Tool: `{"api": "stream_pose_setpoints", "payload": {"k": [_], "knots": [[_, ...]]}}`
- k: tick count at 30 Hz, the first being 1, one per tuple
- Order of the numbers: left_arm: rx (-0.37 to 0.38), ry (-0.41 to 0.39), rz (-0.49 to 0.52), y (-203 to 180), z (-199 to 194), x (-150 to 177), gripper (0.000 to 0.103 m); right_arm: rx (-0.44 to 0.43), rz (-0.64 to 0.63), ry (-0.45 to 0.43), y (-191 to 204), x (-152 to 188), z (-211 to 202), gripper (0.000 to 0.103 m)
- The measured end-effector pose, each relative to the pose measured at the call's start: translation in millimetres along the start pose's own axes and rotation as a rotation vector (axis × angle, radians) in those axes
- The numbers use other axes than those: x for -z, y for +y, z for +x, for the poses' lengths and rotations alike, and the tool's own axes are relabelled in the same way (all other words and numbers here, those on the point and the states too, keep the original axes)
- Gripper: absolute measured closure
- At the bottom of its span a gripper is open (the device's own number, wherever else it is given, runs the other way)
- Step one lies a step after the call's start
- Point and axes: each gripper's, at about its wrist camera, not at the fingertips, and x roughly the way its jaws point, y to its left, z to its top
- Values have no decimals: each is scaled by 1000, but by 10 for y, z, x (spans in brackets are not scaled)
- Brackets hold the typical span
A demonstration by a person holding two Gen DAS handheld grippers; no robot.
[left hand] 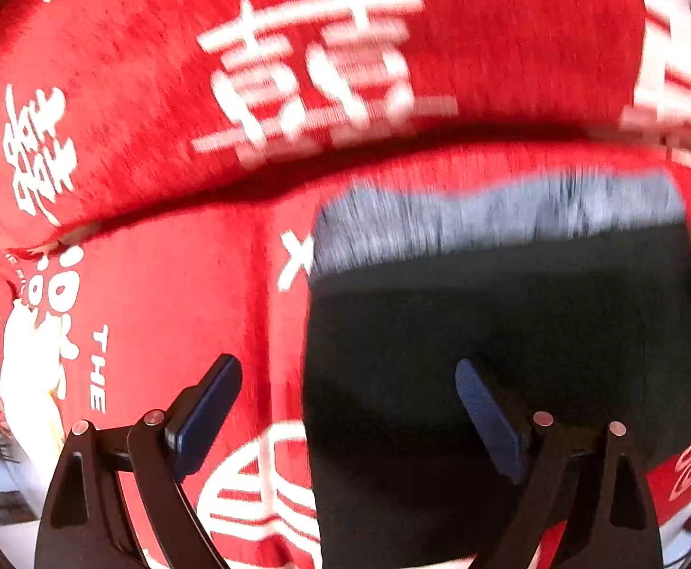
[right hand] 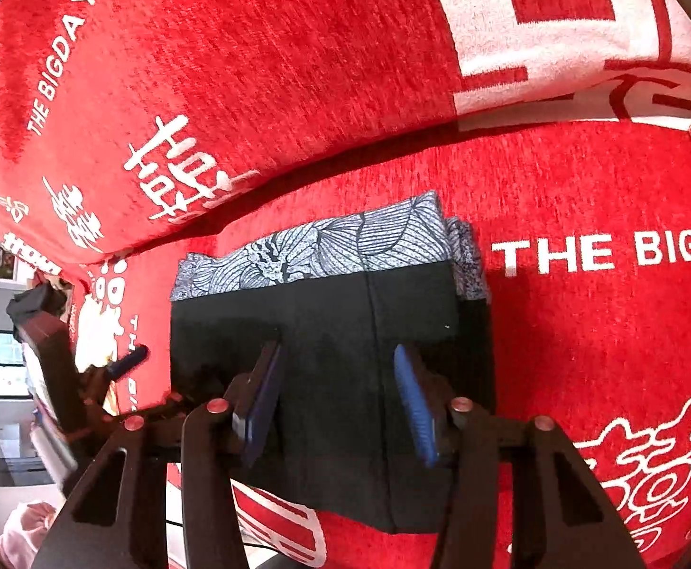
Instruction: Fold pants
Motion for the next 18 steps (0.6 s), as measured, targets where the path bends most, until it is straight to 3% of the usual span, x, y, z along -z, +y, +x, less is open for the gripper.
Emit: {"api": "stream_pose_setpoints", "payload": {"k": [2, 5, 8, 9, 13, 18], "knots": [[53, -38, -28, 51, -81, -153, 10, 1, -2, 0, -28, -25, 8, 50], [194, -63, -24, 26, -96, -364, 10, 1, 3, -9, -79, -101, 24, 50], [343, -43, -27, -47, 31, -456, 10, -6, 15, -6, -138, -165, 76, 50], [353, -33, -26, -69, 87, -469, 10, -9, 19, 6, -163, -172, 121, 50], [267, -3, 22, -98, 337, -507, 10, -15, 8, 34, -225, -171, 234, 51], [273, 22, 13, -16, 484, -540, 10, -18, -23, 40, -229, -203, 296, 51]]}}
